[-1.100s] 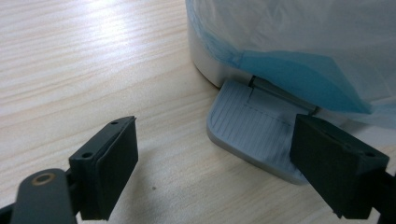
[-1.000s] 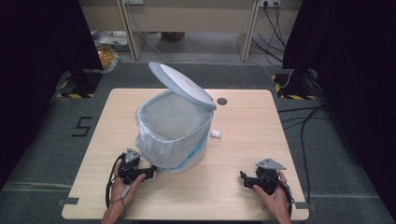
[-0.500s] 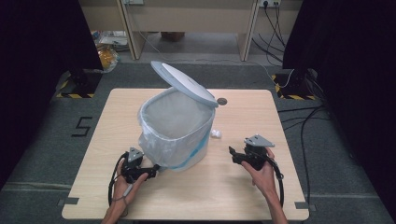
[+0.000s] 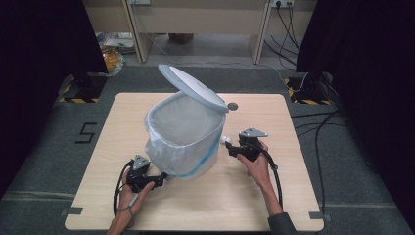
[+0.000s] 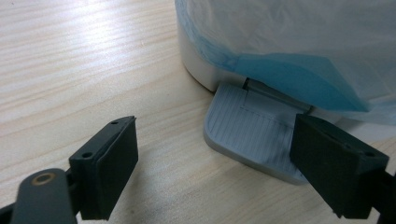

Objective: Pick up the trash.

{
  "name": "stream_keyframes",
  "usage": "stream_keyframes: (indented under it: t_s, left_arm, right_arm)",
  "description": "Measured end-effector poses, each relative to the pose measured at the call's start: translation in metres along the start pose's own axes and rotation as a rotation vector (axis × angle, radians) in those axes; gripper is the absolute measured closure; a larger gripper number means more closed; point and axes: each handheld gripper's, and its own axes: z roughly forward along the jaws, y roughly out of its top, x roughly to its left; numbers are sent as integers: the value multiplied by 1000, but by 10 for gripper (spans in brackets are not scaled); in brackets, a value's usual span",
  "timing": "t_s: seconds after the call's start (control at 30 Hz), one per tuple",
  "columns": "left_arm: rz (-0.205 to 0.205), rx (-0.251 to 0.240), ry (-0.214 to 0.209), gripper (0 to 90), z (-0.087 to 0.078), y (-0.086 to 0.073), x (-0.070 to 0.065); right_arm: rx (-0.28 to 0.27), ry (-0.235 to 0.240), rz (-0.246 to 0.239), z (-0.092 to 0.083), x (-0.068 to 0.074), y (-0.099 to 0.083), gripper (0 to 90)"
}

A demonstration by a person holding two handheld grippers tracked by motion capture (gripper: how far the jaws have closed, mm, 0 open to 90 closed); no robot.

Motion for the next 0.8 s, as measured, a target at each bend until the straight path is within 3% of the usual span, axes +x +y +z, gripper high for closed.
stream_keyframes:
  t_s: [0.53,0.63,0.7,0.8]
  left_arm:
    - [-14,3,-15,146,1,0,2]
    - [-19,10,-25,146,1,1,3]
    - [-20,10,-26,146,1,1,3]
    - [-18,11,-27,146,1,1,3]
  right_arm:
    - [27,20,14,32,-2,-9,464]
    - [63,-11,-40,40,0,-5,473]
    - [72,-5,-44,45,3,-1,485]
    - [114,-30,-87,52,6,2,547]
